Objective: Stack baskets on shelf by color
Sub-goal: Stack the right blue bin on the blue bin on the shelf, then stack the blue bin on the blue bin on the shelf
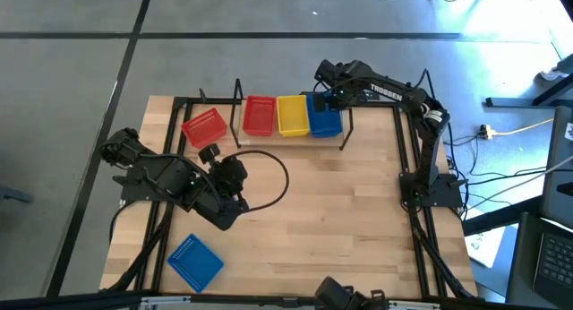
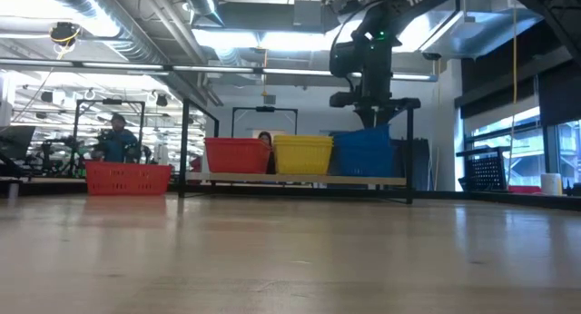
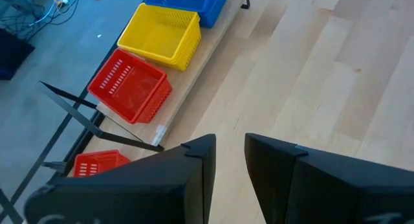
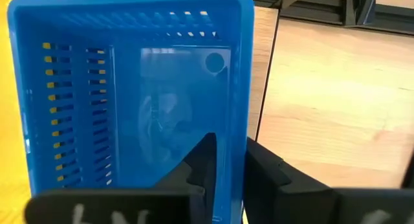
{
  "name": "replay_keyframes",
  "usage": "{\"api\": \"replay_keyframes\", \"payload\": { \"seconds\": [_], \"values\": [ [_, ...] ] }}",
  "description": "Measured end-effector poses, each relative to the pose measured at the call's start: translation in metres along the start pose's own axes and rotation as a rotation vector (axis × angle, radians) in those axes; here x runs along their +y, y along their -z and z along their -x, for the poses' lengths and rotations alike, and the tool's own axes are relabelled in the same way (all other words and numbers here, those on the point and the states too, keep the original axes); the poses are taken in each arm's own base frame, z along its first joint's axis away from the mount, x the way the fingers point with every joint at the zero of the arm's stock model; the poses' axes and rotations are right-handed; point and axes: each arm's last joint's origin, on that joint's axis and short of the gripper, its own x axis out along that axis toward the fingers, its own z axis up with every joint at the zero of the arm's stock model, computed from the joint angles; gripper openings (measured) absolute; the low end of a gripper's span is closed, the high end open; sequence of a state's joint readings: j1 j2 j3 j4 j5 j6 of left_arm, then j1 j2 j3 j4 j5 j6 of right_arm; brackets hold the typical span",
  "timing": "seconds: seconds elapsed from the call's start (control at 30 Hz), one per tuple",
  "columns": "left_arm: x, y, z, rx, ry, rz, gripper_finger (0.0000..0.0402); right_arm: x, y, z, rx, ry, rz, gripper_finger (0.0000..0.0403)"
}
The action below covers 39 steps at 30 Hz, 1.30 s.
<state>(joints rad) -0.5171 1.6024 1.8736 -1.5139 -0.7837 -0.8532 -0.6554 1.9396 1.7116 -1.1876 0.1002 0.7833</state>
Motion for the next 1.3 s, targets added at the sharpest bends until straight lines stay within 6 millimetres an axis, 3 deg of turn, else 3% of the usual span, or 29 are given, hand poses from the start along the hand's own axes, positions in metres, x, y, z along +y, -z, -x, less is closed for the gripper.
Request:
{"api": "replay_keyframes", "payload": {
  "seconds": [0.33,0.77,1.07,1.3],
  "values": [
    [-0.001,0.001,0.000,0.026,0.022,0.009,0.0074,0.011,0.014,0.024,-0.041,-0.024,0.028,0.0060],
    [-0.001,0.001,0.000,0.043,0.029,0.091,0.0074,0.012,0.026,0.036,-0.176,0.126,0.119,0.0060],
    [-0.007,0.016,0.006,0.207,0.100,0.183,0.0074,0.028,0.075,0.080,-0.312,0.091,0.391,0.0060],
    [-0.028,0.053,0.012,0.285,0.119,0.109,0.0074,0.032,0.130,0.125,-0.423,-0.008,0.567,0.0060]
  ]
}}
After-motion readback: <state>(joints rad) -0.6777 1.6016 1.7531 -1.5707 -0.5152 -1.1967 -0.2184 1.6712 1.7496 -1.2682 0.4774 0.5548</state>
